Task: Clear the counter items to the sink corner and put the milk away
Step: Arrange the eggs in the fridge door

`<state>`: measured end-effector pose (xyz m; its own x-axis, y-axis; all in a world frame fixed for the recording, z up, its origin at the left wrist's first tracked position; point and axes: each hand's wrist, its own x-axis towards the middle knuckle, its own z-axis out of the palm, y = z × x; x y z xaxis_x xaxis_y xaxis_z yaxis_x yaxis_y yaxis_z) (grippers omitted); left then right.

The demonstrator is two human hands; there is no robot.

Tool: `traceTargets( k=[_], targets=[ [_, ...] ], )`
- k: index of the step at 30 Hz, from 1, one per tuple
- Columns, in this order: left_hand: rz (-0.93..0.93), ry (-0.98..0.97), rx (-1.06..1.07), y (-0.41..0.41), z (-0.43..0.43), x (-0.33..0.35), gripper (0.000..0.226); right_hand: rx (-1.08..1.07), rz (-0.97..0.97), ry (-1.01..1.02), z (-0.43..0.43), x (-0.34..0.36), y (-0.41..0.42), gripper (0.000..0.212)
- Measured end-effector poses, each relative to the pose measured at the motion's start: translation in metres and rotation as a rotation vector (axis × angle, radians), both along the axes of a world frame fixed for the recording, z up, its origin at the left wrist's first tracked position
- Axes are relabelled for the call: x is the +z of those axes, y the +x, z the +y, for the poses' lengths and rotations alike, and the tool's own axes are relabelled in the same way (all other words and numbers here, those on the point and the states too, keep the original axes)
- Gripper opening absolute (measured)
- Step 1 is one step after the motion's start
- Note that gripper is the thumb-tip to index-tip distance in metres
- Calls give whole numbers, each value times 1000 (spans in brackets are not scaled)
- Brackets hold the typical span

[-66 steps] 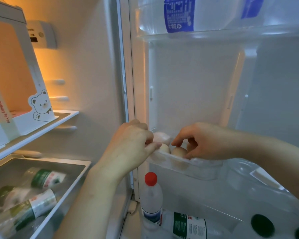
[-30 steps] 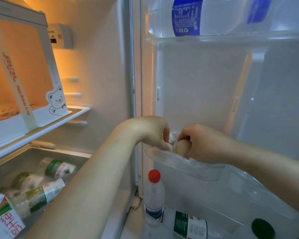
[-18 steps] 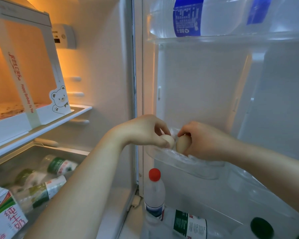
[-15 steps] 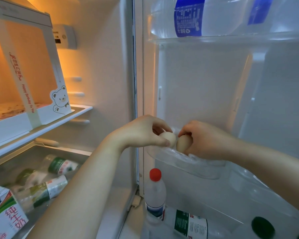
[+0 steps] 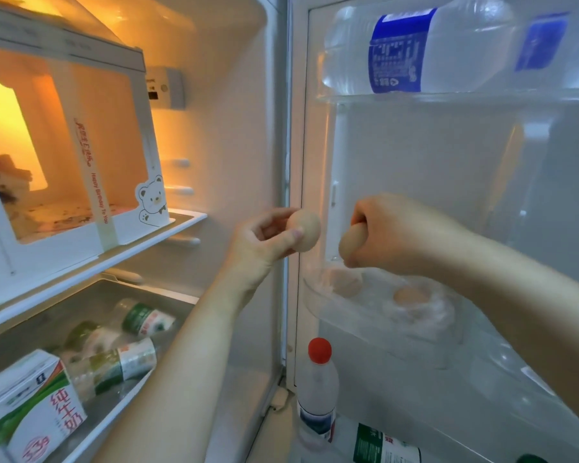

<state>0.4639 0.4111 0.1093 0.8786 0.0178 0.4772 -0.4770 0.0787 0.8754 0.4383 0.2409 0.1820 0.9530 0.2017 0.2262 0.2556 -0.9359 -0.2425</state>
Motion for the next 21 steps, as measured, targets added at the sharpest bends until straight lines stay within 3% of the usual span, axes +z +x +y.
traceTargets(
  k=[5, 9, 18, 21],
  targets=[
    [-10, -183, 196, -10, 7, 1, 21, 11, -239, 176, 41, 3, 1, 14],
    [2, -300, 364, -25, 25, -1, 20, 162, -365, 299, 69, -19, -1, 13],
    [16, -337, 630, -67, 52, -8, 21, 290, -238, 582, 106, -58, -10, 40],
    [5, -312, 719, -88, 53, -11, 24, 322, -176, 600, 112, -66, -17, 39]
  ],
)
